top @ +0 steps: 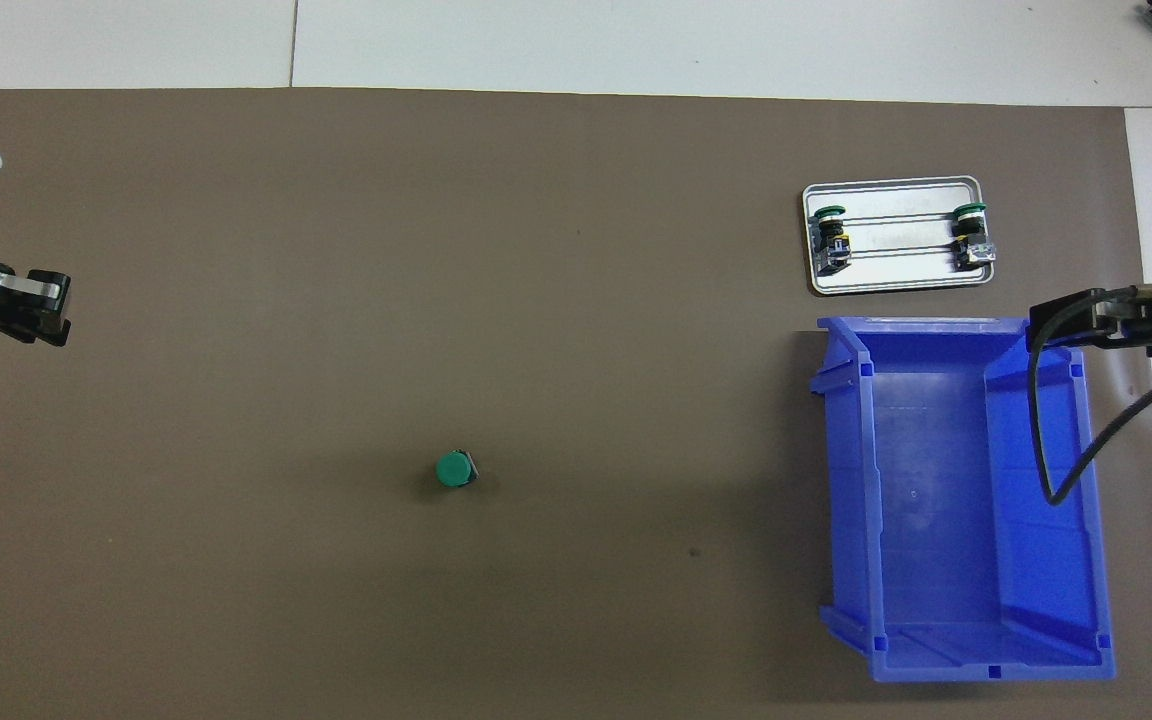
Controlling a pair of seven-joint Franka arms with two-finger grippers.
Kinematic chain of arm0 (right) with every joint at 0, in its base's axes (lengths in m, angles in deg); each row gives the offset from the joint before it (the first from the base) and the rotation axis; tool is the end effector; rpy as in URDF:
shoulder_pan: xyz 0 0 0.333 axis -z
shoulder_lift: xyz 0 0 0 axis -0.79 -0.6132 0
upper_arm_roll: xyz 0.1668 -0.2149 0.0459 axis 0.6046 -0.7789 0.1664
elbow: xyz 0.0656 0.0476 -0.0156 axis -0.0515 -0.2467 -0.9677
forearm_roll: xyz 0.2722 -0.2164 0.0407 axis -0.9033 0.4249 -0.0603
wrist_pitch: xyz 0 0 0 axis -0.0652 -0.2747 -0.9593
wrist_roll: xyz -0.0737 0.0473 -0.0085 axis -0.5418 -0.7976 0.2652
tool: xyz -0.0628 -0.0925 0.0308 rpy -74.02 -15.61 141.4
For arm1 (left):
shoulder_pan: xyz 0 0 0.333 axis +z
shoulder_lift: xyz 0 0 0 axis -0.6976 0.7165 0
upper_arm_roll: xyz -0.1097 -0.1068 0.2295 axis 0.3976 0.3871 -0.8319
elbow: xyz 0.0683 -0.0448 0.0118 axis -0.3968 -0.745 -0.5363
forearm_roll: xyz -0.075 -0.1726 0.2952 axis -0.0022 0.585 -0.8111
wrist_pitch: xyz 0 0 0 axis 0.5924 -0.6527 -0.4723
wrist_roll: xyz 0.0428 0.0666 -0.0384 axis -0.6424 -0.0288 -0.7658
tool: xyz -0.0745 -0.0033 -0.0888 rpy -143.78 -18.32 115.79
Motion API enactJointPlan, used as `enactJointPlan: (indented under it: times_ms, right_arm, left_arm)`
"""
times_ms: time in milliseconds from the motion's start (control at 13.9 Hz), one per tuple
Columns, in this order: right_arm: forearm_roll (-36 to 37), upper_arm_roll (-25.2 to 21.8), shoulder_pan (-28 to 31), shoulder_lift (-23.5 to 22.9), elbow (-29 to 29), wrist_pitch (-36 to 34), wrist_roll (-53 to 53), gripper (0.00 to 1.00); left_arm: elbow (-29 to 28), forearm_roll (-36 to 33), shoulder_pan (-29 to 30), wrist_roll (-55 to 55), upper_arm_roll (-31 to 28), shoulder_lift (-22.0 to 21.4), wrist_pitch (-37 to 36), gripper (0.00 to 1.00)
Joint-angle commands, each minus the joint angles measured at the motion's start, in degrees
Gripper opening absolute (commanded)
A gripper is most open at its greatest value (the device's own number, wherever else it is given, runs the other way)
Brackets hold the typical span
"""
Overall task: Place and press button with both arms
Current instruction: 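Reach the right gripper to the green item and grasp it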
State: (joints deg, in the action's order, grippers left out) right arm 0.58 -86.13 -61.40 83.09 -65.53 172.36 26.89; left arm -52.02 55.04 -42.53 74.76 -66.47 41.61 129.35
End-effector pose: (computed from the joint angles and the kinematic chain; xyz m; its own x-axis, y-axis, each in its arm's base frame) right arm 0.4978 0.0114 0.5764 0.9987 -0.0502 -0.0017 -0.0501 -0.9981 0.0369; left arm 0.5191 -0.0465 0.5751 0.9758 -0.1501 -0.1590 -0.1602 -0.9857 -0.0528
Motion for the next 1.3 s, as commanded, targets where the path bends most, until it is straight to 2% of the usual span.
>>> enactJointPlan:
  times_ms: [0, 144, 288, 360, 576, 649, 793, 937, 1153, 1225]
  right_arm:
    - [-3.99, 0.60, -1.67, 1.64, -2.25, 3.32, -1.06, 1.00]
    - [-4.19, 0.60, -6.32, 0.24, -3.22, 7.53, 7.41, 1.00]
    - [-4.19, 0.52, -13.33, -1.87, -6.29, 14.21, 16.83, 1.00]
    - [-4.28, 0.60, -16.15, -4.14, -6.12, 15.71, 22.09, 1.00]
    - [-4.54, 0.60, -26.34, -11.52, -6.04, 23.70, 39.31, 1.00]
    - [-4.71, 0.60, -30.12, -14.42, -6.03, 28.51, 47.12, 1.00]
    - [-4.72, 0.60, -35.93, -19.00, -5.68, 35.39, 59.97, 1.00]
    - [-4.72, 0.60, -39.29, -22.34, -4.72, 39.10, 67.21, 1.00]
    - [-3.84, 0.60, -43.95, -31.12, 0.54, 40.77, 73.90, 1.00]
    - [-3.75, 0.60, -43.96, -31.41, 0.04, 41.65, 73.65, 1.00]
  left_arm:
    - [4.26, -1.40, -0.65, 2.85, 1.02, 2.38, -2.72, 0.23]
    - [3.73, -1.58, -0.13, 3.47, 0.85, 1.76, -1.84, 0.26]
    - [1.11, -1.05, 0.05, 4.26, 0.59, 0.27, 0.44, 0.43]
    - [-0.73, -0.62, 0.14, 4.26, 0.41, -0.52, 1.67, 0.48]
    - [-3.55, 4.12, 1.45, 3.74, 0.32, -1.84, 4.22, 0.50]
    - [-4.78, 4.66, 1.46, 3.73, 0.23, -2.37, 5.10, 0.50]
    - [-10.21, 4.75, 1.46, 3.56, 0.15, -4.91, 8.95, 0.53]
    - [-14.98, 4.75, 1.81, 3.65, 0.15, -7.20, 11.26, 0.63]
    - [-14.55, 4.66, 1.81, 3.56, 0.14, -7.12, 11.35, 0.79]
    - [-14.46, 4.66, 1.81, 3.56, 0.15, -7.12, 11.35, 0.82]
